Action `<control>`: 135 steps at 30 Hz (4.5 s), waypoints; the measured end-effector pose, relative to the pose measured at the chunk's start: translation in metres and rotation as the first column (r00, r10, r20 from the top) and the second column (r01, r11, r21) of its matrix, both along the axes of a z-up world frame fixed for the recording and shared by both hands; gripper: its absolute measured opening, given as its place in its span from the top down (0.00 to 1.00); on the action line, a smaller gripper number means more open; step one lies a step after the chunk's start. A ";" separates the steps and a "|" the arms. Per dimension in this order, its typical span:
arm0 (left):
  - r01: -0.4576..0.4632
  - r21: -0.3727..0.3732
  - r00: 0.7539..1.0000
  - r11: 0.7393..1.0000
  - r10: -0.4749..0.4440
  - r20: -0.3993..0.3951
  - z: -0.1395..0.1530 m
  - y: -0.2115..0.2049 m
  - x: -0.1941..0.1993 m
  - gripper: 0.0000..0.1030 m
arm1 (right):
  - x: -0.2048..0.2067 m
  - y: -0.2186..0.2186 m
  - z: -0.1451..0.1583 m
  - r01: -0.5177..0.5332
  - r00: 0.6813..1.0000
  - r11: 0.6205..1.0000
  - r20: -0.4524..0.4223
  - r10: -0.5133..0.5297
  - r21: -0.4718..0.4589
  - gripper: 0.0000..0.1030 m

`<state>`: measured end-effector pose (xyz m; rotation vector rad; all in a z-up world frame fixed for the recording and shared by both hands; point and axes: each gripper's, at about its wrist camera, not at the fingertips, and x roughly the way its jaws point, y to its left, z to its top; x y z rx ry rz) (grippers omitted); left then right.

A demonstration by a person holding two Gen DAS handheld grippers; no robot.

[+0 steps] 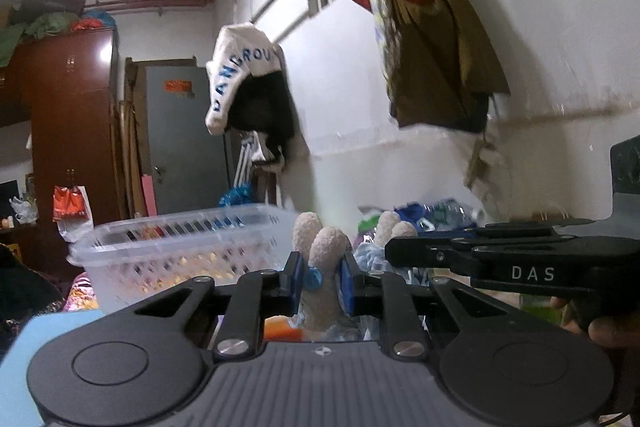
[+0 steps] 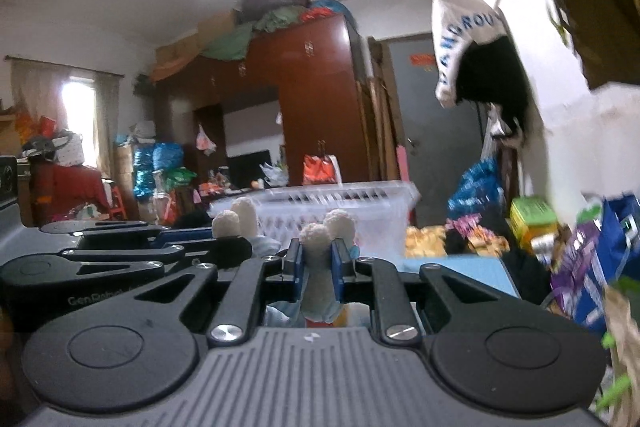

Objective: Organize objects
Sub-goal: 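Close both grippers on the white fuzzy gloves, then lift the gloves over the white basket and open both grippers, then move both grippers to the purple-and-white tissue pack, then close both grippers on the tissue pack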

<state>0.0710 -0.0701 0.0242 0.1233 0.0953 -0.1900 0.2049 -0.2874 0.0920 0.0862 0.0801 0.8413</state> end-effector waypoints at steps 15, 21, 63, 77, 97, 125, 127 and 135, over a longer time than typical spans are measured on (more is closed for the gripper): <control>-0.143 -0.002 0.990 0.990 0.143 0.005 0.110 0.051 0.087 0.78 | 0.082 0.094 0.088 -0.052 0.999 0.990 0.011 0.053 -0.128 0.84; -0.209 0.007 0.971 0.978 0.208 -0.118 0.115 0.076 0.164 0.78 | 0.139 0.130 0.075 -0.032 0.993 0.977 -0.115 0.008 -0.212 0.84; -0.102 -0.174 0.995 0.979 0.099 -0.026 -0.016 0.129 -0.023 0.00 | 0.024 -0.005 -0.045 -0.118 0.966 0.992 -0.236 0.107 -0.033 0.00; 0.001 -0.146 0.994 0.989 -0.017 -0.104 -0.050 0.132 -0.009 0.09 | -0.002 0.047 -0.060 -0.195 0.976 0.973 -0.127 0.180 -0.120 0.01; 0.128 -0.292 0.969 0.948 -0.183 -0.169 -0.068 0.156 0.026 0.50 | 0.014 0.062 -0.072 -0.323 0.927 0.942 -0.229 0.295 -0.092 0.50; 0.135 -0.155 0.991 0.979 -0.136 0.002 -0.029 0.116 -0.019 0.61 | -0.011 0.038 -0.032 -0.264 0.964 0.960 -0.007 0.265 -0.093 0.61; 0.137 -0.140 0.991 0.981 -0.135 0.019 -0.021 0.111 -0.019 0.61 | -0.012 0.036 -0.024 -0.253 0.967 0.963 0.021 0.256 -0.097 0.61; 0.152 -0.083 0.985 0.985 -0.144 0.093 0.032 0.096 -0.013 0.61 | -0.003 0.035 0.021 -0.224 0.966 0.970 0.110 0.234 -0.090 0.61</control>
